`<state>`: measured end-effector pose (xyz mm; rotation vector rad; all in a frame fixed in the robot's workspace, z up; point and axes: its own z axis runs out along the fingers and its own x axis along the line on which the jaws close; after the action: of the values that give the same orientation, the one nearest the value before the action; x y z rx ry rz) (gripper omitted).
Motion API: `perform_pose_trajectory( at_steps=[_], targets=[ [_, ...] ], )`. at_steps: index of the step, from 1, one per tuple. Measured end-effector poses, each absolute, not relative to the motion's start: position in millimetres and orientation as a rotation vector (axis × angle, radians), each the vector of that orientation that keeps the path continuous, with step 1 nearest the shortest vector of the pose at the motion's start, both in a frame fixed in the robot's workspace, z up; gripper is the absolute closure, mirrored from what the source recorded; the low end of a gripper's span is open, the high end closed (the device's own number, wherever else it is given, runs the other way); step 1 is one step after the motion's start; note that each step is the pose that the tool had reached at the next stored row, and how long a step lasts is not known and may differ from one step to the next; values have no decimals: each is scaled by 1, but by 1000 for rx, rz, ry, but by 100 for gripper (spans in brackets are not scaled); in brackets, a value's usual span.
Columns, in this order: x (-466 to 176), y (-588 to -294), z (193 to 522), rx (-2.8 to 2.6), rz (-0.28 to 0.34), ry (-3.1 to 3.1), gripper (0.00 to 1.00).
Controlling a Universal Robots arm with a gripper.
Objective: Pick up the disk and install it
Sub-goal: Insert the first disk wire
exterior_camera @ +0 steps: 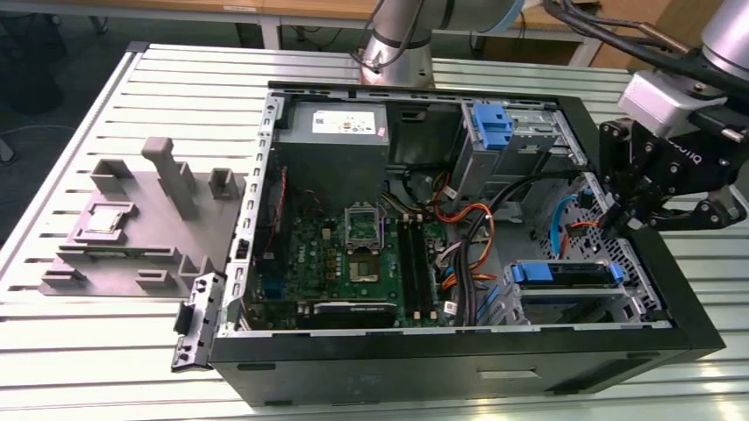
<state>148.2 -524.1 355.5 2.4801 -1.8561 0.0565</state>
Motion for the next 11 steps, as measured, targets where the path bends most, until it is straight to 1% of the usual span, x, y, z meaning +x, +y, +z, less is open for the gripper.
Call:
perform_pose_trajectory(
  at_steps=[11],
  targets=[
    [146,-524,355,2311,51,-2058,83]
  ],
)
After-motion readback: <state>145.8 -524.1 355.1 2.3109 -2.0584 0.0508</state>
